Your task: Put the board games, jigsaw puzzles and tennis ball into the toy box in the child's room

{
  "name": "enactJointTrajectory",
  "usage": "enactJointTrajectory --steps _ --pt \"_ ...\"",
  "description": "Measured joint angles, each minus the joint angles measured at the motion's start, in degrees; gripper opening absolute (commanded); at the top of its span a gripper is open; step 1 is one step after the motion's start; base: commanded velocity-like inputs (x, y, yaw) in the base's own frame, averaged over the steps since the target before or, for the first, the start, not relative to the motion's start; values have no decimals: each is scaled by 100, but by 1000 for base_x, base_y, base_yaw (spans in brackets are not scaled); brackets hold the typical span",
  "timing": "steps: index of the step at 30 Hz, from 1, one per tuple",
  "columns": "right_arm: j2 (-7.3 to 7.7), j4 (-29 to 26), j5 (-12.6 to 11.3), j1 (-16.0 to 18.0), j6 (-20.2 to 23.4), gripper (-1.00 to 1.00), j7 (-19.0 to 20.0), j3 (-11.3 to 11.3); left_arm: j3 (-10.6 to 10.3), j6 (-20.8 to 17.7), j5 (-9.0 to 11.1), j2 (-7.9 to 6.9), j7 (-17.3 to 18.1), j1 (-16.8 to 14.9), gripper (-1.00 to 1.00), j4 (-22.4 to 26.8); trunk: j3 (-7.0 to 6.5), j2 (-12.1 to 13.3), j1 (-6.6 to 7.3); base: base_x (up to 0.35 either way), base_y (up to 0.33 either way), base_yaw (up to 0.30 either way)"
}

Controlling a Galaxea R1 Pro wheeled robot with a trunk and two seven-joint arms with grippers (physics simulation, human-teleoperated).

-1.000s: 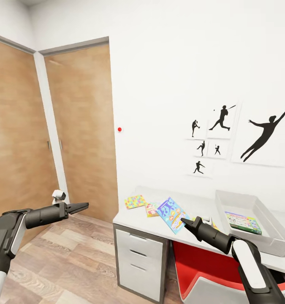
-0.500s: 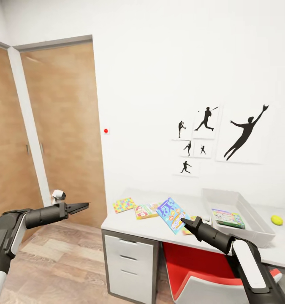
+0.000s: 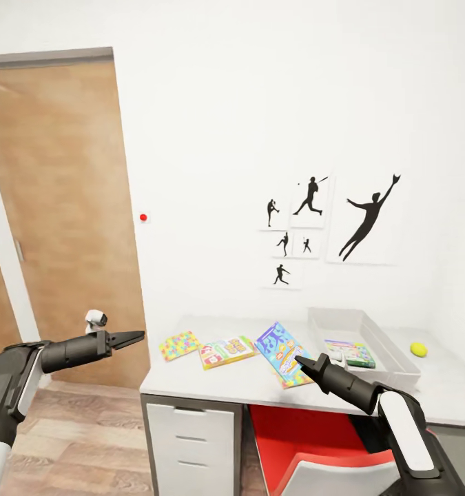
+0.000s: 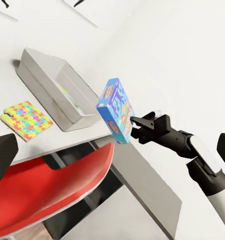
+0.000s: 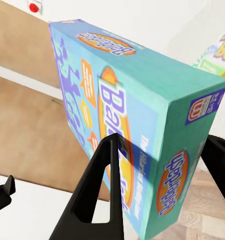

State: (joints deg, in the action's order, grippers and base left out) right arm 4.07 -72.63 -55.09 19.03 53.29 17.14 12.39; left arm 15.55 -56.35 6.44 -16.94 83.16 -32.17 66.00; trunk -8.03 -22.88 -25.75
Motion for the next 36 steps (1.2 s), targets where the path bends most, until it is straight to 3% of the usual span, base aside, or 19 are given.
enactJointTrajectory --steps 36 --pt "3 1 33 0 -5 -100 -1 0 9 9 1 0 1 0 100 0 -127 0 1 169 0 -257"
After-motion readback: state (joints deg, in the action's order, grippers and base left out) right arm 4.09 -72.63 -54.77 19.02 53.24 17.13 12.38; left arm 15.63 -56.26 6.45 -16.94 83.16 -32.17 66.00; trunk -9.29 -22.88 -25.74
